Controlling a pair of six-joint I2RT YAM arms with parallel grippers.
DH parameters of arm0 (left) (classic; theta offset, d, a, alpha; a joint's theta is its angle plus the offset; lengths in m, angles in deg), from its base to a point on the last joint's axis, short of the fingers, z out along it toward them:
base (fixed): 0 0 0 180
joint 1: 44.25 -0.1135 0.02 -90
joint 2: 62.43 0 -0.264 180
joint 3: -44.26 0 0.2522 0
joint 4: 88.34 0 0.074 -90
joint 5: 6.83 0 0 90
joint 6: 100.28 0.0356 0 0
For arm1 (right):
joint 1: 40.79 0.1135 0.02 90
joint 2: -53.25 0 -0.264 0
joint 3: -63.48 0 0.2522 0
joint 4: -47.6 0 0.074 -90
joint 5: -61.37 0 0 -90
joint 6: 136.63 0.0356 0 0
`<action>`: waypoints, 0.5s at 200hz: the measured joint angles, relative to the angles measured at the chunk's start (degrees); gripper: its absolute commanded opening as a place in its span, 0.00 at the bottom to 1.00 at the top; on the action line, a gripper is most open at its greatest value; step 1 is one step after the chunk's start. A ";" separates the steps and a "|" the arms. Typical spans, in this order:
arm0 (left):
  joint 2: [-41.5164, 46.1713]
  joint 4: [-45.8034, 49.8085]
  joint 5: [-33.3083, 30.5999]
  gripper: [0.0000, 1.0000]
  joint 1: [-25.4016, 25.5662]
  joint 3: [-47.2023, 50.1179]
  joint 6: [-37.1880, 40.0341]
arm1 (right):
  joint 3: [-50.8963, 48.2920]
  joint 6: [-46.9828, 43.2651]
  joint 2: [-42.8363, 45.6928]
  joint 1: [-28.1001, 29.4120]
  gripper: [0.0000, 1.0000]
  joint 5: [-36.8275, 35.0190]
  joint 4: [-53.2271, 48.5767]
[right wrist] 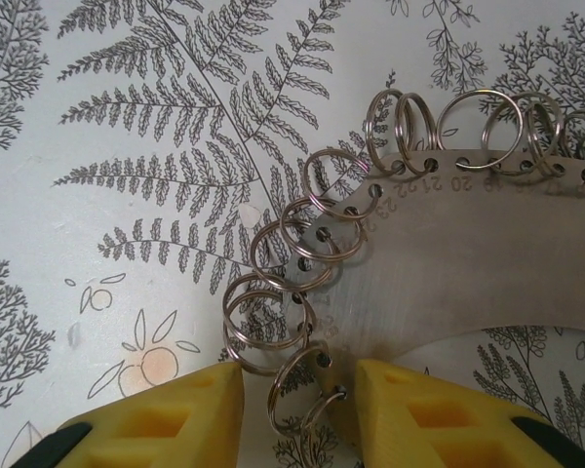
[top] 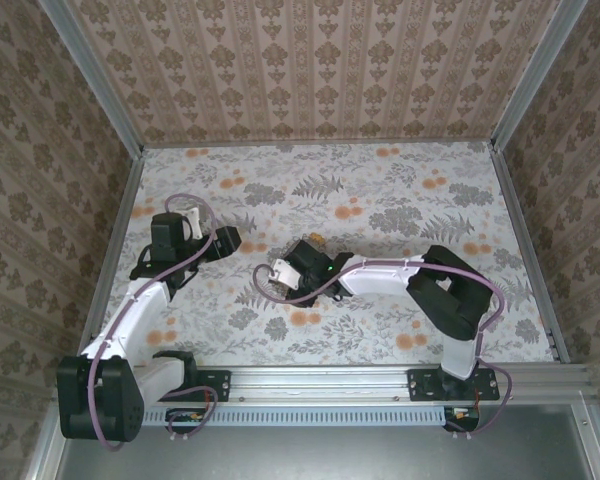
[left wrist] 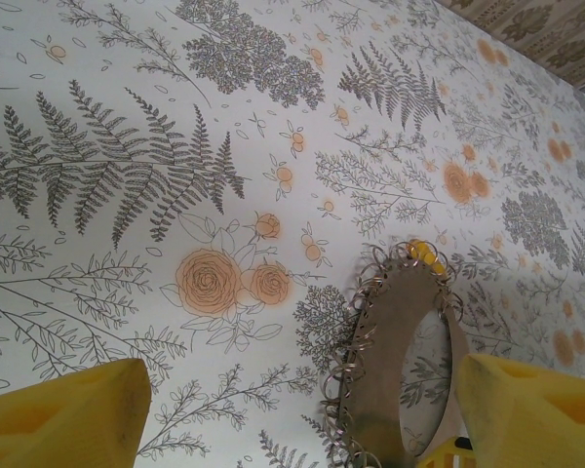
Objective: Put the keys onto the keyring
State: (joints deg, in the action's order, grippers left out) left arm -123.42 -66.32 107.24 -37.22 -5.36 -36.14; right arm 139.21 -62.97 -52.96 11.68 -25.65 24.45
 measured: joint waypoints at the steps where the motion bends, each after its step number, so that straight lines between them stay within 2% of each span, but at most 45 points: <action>1: 0.00 0.00 0.00 0.83 0.00 0.00 0.02 | 0.04 0.00 -0.02 0.00 0.35 -0.02 0.00; 85: 0.44 0.00 0.15 0.83 -0.07 0.00 0.00 | 1.09 -1.73 -1.44 0.00 0.00 -1.79 0.09; 100: 0.44 0.00 0.17 0.83 -0.07 0.00 0.00 | 1.09 -1.73 -1.42 0.00 0.00 -1.84 0.09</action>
State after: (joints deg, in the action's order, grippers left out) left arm -122.98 -66.32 107.42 -37.29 -5.36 -36.14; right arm 140.31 -64.69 -54.39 11.68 -27.48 24.54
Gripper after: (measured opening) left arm 0.827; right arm 0.070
